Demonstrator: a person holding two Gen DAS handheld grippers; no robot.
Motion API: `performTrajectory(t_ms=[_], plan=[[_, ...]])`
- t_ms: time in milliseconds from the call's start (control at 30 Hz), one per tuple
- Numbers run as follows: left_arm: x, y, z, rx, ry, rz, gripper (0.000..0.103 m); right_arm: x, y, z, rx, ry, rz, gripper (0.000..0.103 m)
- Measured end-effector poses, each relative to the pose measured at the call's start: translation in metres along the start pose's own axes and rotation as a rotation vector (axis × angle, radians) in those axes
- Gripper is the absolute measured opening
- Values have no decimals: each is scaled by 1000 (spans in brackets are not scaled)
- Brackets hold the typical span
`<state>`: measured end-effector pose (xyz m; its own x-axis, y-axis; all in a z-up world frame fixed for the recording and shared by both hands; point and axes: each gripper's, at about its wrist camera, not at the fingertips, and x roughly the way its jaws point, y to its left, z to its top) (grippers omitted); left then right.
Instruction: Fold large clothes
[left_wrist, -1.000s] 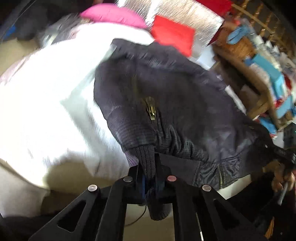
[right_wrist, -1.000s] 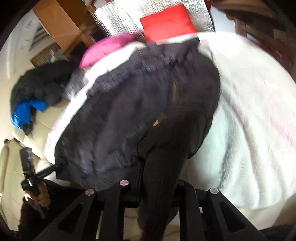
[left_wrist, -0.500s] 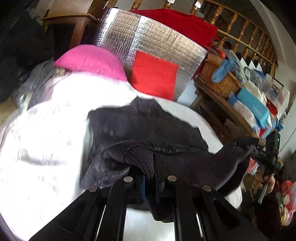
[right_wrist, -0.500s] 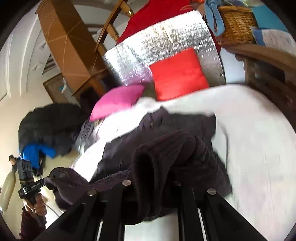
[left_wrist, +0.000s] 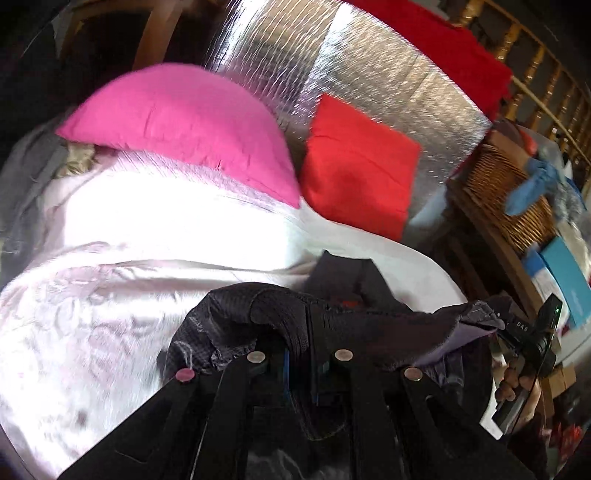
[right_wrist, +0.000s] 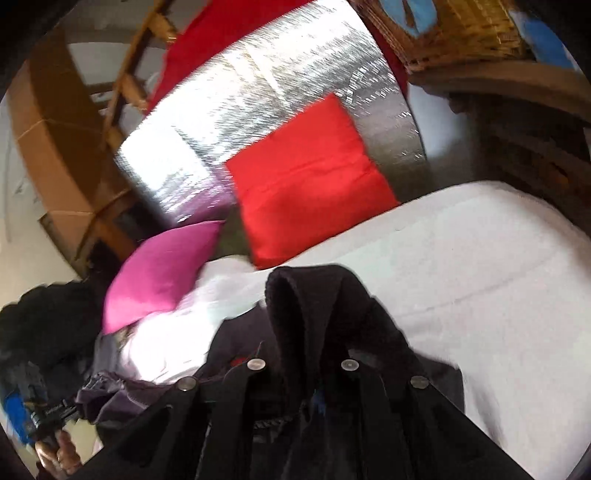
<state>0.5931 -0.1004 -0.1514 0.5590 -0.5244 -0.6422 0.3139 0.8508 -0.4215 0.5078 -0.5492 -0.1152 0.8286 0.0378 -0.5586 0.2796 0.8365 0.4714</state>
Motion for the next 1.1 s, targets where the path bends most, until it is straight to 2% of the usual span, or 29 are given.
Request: performTrajectory(t_ms=[133, 300, 367, 433, 467, 500, 533, 567, 600, 633, 700, 733, 767, 833, 867, 933, 967, 1100], plan=[[52, 17, 6, -16, 26, 28, 9, 50, -26, 6, 74, -5, -67, 10], [91, 38, -5, -35, 20, 31, 11, 96, -65, 2, 186, 17, -80, 11], [102, 39, -12, -36, 29, 48, 12, 109, -79, -4, 228, 45, -57, 14], [105, 41, -14, -43, 30, 43, 13, 110, -98, -7, 335, 63, 32, 20], [103, 42, -14, -55, 30, 27, 13, 105, -108, -8, 403, 63, 89, 31], [98, 45, -13, -81, 36, 2, 14, 98, -121, -8, 489, 58, 140, 54], [90, 49, -11, -118, 46, -31, 15, 89, -133, -9, 571, 44, 182, 70], [84, 54, -10, -154, 48, -49, 18, 76, -143, -11, 629, 15, 215, 82], [74, 59, -8, -198, 32, -58, 26, 61, -150, -12, 656, -24, 226, 82], [64, 62, -7, -228, 1, -50, 46, 48, -154, -11, 657, -44, 220, 82], [26, 71, -8, -304, -139, 6, 78, 13, -157, -12, 614, -46, 210, 82], [5, 74, -14, -342, -201, 8, 78, -3, -157, -15, 594, -44, 218, 82], [-8, 74, -20, -358, -196, 0, 78, -17, -156, -18, 576, -41, 222, 82], [-29, 65, -38, -343, -143, -8, 78, -54, -155, -30, 537, -41, 223, 82], [-40, 57, -53, -324, -118, 12, 78, -71, -155, -40, 529, -38, 222, 82], [-59, 41, -86, -291, -91, 57, 79, -96, -158, -59, 545, -12, 235, 82], [-73, 31, -112, -278, -88, 56, 79, -102, -156, -69, 562, -1, 257, 82], [-93, 15, -188, -326, -28, 29, 82, -130, -139, -128, 609, 56, 319, 82]])
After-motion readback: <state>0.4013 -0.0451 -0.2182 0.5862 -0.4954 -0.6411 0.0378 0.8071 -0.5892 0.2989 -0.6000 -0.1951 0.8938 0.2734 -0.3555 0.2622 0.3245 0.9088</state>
